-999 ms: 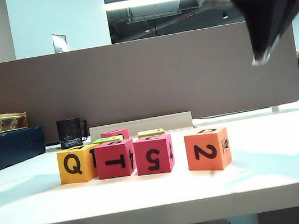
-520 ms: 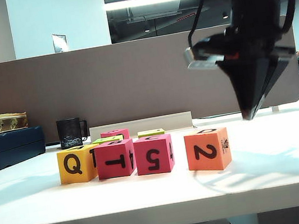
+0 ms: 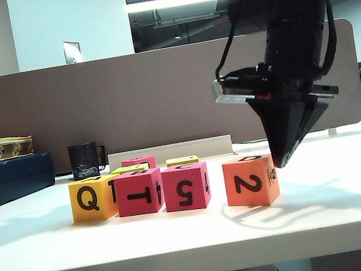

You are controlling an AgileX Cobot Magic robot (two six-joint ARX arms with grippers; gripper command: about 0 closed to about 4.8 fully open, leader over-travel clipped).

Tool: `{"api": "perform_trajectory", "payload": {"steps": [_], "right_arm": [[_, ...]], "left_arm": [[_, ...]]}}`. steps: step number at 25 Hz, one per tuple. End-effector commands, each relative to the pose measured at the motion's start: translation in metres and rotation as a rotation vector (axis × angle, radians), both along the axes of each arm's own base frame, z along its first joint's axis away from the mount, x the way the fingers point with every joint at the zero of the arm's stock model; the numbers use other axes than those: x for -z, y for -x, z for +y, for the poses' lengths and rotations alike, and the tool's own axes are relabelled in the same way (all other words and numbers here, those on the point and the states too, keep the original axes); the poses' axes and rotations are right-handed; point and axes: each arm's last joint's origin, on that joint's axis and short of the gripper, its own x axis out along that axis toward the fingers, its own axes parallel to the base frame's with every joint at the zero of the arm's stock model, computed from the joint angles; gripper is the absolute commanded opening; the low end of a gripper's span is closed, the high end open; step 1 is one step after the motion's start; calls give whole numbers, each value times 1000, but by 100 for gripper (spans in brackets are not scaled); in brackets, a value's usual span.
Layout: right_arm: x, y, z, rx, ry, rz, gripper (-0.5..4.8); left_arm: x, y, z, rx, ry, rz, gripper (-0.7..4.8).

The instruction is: Select the appropriate blocks from the scattered letter blocks on the table and arrange them in a row to spell out "ABCD".

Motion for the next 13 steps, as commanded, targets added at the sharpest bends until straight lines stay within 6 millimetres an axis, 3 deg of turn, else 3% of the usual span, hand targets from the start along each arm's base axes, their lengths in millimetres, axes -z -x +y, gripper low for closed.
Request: {"api": "perform_trajectory", "payload": {"steps": [1, 13], "right_arm": [[1, -5, 3, -2, -23, -32, -2], [9, -15, 14, -35, -132, -61, -2]], "left_arm": [[-6, 5, 3, 5, 5, -29, -6], [-6, 7, 4, 11, -11, -27, -6]]}}
